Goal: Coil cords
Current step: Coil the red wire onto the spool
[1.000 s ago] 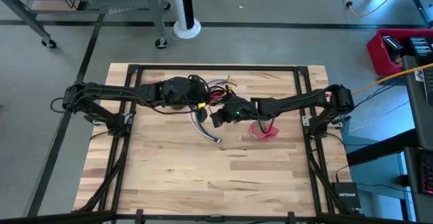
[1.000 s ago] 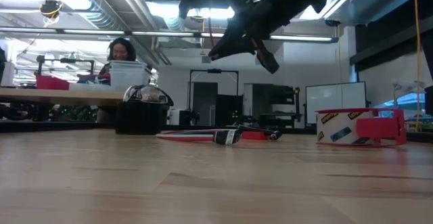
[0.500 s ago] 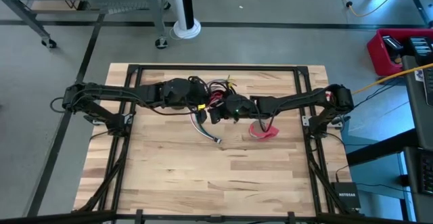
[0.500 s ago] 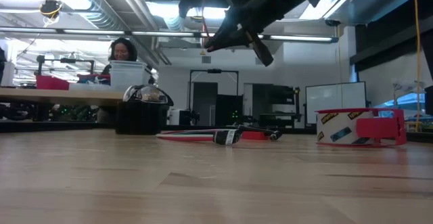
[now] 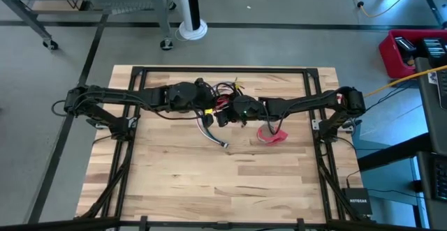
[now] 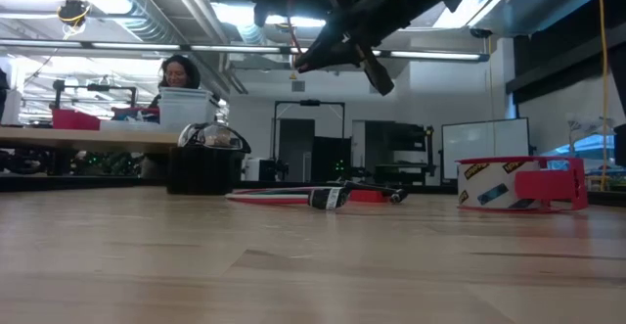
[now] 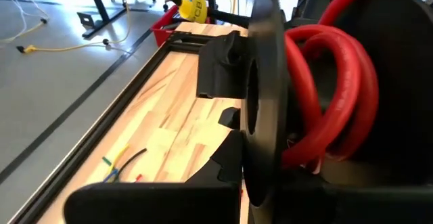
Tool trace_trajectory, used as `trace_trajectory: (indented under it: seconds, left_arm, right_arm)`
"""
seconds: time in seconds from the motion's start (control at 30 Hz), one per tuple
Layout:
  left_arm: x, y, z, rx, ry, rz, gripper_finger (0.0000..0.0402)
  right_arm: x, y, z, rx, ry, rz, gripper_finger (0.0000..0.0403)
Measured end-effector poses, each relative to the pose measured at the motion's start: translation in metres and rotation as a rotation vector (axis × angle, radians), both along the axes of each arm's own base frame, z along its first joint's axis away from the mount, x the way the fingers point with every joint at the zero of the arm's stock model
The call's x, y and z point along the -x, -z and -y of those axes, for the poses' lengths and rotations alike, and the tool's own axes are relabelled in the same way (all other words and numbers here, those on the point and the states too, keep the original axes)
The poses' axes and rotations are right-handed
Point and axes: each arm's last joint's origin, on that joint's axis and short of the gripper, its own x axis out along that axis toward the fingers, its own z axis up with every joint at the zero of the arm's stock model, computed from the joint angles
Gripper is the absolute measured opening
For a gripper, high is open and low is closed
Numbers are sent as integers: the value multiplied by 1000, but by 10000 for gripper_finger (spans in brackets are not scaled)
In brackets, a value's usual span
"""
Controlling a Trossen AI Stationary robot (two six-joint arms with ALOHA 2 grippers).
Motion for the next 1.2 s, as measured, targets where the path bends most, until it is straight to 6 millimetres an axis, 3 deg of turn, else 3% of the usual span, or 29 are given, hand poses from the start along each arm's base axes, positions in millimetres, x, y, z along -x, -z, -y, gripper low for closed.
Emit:
trace_trajectory:
  seconds: [0.4, 0.77, 1.2]
  left_arm:
    - [2, 4, -1, -8, -38, -45, 0]
    - [2, 4, -1, -6, -40, -44, 0]
    - [2, 4, -2, -9, -40, -39, 0]
  right_arm:
    - [3, 4, 8, 35, 87, -50, 7]
    - [2, 1, 8, 14, 59, -21, 11]
    - [1, 2, 5, -37, -47, -21, 75]
